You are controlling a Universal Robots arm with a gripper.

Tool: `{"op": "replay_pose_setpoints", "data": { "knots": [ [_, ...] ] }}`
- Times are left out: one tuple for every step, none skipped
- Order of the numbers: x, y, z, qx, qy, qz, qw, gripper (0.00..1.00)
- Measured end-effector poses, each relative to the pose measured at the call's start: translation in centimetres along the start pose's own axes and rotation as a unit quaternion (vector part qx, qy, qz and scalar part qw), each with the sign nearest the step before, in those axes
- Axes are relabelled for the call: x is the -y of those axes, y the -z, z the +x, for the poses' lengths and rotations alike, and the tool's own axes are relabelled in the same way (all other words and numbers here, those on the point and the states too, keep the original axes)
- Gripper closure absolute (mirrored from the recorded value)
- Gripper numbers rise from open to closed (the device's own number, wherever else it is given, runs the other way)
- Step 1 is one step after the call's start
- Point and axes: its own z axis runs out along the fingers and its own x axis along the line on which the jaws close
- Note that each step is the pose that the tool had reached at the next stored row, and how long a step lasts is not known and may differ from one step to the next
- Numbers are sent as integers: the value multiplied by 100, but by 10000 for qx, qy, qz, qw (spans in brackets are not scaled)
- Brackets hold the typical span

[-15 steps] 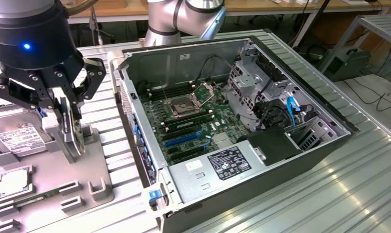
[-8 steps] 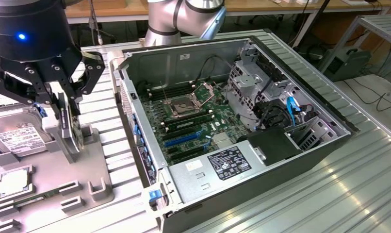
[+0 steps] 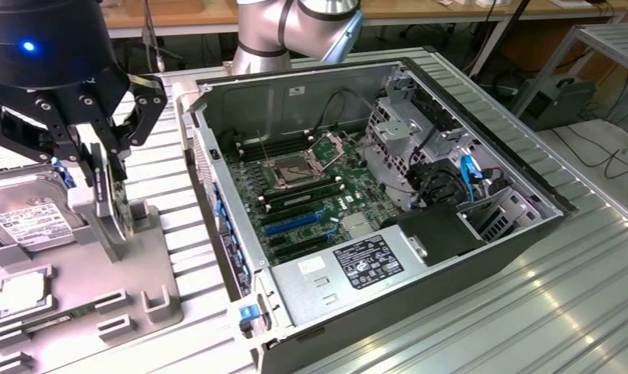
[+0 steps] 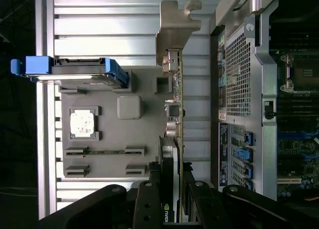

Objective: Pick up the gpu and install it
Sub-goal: 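Pick up the gpu and move the gpu toward the slot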

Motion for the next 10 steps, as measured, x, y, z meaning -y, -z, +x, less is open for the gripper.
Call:
{"op": "replay_pose_setpoints", "data": {
  "knots": [
    [0,9,0,0,0,0,10000,73],
    [-1,22,0,0,0,0,10000,73],
    [-2,32,0,0,0,0,10000,73],
    [-2,41,0,0,0,0,10000,73],
    [-3,51,0,0,0,0,10000,73],
    [-3,62,0,0,0,0,10000,73],
    [-3,71,0,0,0,0,10000,73],
    [-4,81,0,0,0,0,10000,73],
    [-4,90,0,0,0,0,10000,73],
    [-5,99,0,1,0,0,10000,73]
  ]
}}
